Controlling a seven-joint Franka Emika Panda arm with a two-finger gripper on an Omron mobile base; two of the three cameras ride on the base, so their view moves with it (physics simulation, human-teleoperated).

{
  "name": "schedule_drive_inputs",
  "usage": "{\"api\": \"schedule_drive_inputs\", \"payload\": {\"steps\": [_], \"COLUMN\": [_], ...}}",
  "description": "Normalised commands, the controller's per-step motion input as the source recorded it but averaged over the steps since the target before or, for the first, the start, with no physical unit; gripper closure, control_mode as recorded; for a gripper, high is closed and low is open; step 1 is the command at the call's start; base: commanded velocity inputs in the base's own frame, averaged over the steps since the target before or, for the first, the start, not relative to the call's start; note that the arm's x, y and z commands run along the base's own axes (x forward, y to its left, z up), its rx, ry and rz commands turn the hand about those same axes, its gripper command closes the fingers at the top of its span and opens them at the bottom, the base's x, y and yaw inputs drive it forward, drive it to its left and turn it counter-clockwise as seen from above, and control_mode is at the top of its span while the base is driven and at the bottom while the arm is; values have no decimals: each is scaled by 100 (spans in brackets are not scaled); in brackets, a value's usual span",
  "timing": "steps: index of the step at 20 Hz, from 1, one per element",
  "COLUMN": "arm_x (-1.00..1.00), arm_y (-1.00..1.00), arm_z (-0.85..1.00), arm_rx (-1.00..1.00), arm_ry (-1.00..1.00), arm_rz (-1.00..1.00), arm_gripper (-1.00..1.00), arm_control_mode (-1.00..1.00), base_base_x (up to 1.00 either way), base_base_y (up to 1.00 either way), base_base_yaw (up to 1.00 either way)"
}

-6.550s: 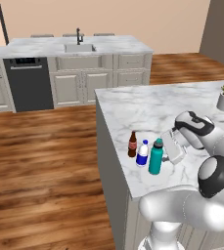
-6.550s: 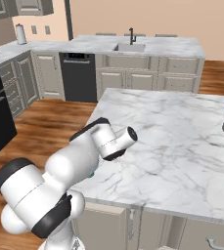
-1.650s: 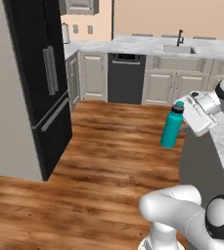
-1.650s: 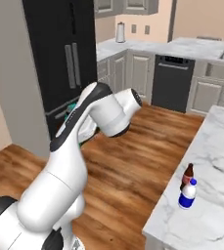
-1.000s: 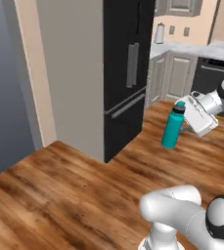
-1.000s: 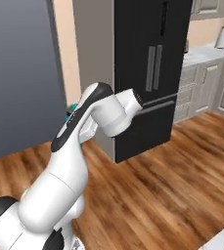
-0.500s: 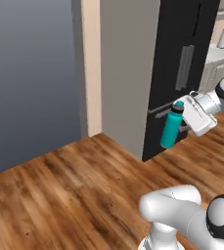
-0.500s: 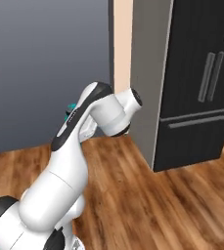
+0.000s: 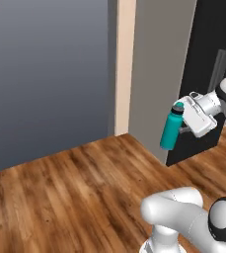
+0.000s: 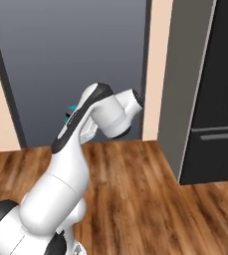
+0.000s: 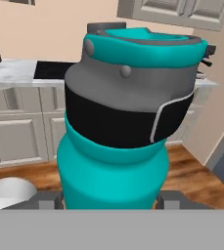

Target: Pick the bottled water, bottled drink, water bottle from the counter and place them in the open cabinet.

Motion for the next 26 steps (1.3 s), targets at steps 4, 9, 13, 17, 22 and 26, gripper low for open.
{"api": "schedule_drive_inputs", "payload": {"steps": [4, 9, 13, 17, 22, 26], "arm_x": [0, 0, 0, 0, 0, 0], "arm_y": [0, 0, 0, 0, 0, 0], "arm_z": [0, 0, 0, 0, 0, 0], "arm_rx": [0, 0, 0, 0, 0, 0], "arm_ry": [0, 0, 0, 0, 0, 0], "arm_rz": [0, 0, 0, 0, 0, 0], "arm_gripper": [100, 100, 100, 100, 100, 100], "arm_control_mode": [100, 100, 100, 100, 100, 100], "base_base_x": [0, 0, 0, 0, -7, -16], "base_base_y": [45, 49, 55, 54, 48, 46], "base_base_yaw": [27, 28, 29, 29, 28, 26]}}
